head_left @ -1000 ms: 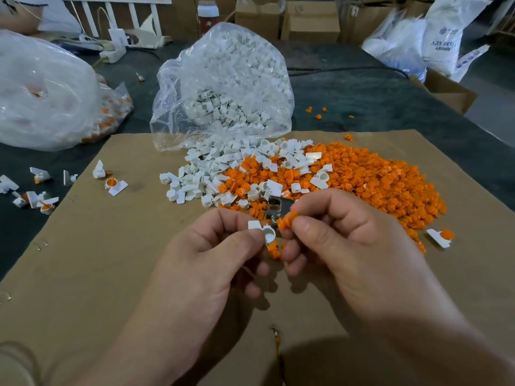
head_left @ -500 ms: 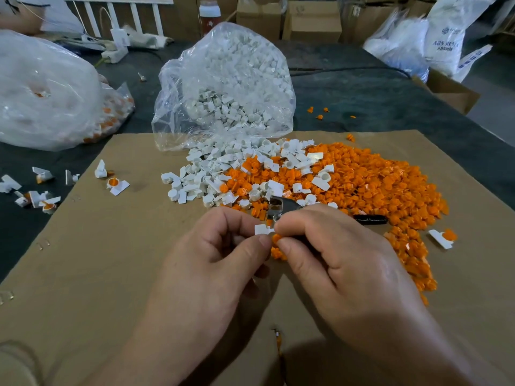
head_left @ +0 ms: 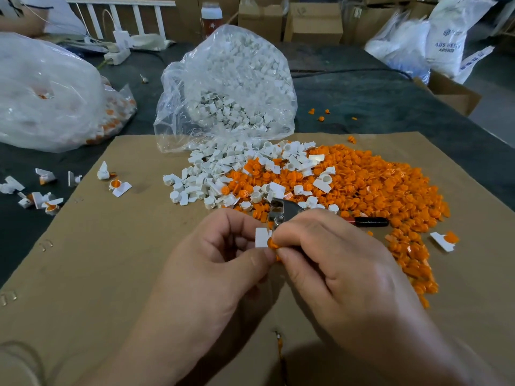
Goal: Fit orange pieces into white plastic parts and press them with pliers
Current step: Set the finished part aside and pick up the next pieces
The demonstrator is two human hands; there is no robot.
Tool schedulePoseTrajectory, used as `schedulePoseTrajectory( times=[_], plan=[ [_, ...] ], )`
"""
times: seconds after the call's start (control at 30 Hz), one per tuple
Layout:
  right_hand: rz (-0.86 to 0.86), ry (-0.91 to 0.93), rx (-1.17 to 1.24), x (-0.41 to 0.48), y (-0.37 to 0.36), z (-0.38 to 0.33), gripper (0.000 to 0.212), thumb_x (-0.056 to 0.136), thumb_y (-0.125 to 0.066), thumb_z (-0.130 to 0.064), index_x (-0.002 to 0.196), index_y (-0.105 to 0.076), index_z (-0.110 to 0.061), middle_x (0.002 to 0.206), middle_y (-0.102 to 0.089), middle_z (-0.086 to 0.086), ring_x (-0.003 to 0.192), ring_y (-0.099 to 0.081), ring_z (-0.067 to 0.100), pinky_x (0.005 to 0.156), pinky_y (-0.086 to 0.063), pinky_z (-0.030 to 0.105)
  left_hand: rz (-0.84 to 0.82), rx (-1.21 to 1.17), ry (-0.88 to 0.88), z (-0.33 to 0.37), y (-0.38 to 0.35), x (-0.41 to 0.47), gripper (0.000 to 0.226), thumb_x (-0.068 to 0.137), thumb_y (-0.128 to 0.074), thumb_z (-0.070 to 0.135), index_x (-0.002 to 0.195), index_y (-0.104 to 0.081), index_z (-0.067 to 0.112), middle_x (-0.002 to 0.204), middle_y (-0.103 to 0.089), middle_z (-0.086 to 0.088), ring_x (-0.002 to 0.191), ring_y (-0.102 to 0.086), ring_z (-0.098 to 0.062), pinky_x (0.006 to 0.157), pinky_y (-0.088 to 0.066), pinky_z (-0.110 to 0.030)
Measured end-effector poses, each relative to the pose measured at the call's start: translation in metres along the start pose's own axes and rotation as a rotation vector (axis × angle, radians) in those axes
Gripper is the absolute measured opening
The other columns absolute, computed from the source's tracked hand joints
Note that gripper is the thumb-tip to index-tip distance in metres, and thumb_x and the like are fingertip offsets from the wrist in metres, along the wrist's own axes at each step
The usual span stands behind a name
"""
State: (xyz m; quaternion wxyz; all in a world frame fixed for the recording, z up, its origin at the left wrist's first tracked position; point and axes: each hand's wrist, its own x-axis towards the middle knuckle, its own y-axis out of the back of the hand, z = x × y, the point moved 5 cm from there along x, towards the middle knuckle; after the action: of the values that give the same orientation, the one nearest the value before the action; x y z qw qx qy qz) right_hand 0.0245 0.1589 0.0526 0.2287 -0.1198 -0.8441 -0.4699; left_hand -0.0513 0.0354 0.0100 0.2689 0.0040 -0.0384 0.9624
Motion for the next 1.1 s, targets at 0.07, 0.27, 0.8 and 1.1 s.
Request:
schedulePoseTrajectory(
  times=[0.07,0.27,0.8,1.1],
  plan=[
    [-0.025,-0.026,0.054,0.0,0.0,0.002,0.013,0.095,-0.052,-0.026,0.098,-0.065,-0.024,0.092,-0.058,-0.013,0.087,-0.058,0.008,0.067,-0.047,0.025,0.018,0.177,-0.052,0.001,0.003,-0.001,0.023,0.062,-0.077,0.035,0.084,-0.07,0.035,0.063,-0.062,0.008,0.057,-0.057,-0.014,0.053,-0.048,-0.025],
    [-0.098,-0.322,0.413,-0.002,-0.003,0.02,0.014,0.09,-0.062,-0.039,0.103,-0.063,-0.042,0.093,-0.066,-0.015,0.081,-0.065,0.003,0.067,-0.052,0.014,0.006,0.357,-0.144,0.008,0.005,-0.004,0.032,0.064,-0.062,0.055,0.092,-0.067,0.039,0.069,-0.064,0.01,0.059,-0.056,-0.007,0.055,-0.045,-0.027],
    [-0.152,-0.408,0.862,-0.004,-0.013,0.028,0.009,0.085,-0.069,-0.022,0.091,-0.069,-0.028,0.076,-0.07,0.006,0.064,-0.07,0.023,0.055,-0.059,0.052,-0.073,0.385,-0.163,0.016,-0.003,-0.01,0.028,0.066,-0.062,0.051,0.089,-0.067,0.035,0.07,-0.069,0.005,0.059,-0.061,-0.014,0.052,-0.05,-0.027],
    [-0.159,-0.421,0.75,-0.004,-0.015,0.027,0.02,0.087,-0.067,-0.022,0.1,-0.066,-0.038,0.081,-0.07,-0.002,0.065,-0.069,0.016,0.056,-0.06,0.038,-0.082,0.432,-0.2,0.016,-0.002,-0.01,0.03,0.066,-0.059,0.051,0.095,-0.064,0.046,0.078,-0.068,0.01,0.067,-0.062,-0.004,0.056,-0.048,-0.013]
  ],
)
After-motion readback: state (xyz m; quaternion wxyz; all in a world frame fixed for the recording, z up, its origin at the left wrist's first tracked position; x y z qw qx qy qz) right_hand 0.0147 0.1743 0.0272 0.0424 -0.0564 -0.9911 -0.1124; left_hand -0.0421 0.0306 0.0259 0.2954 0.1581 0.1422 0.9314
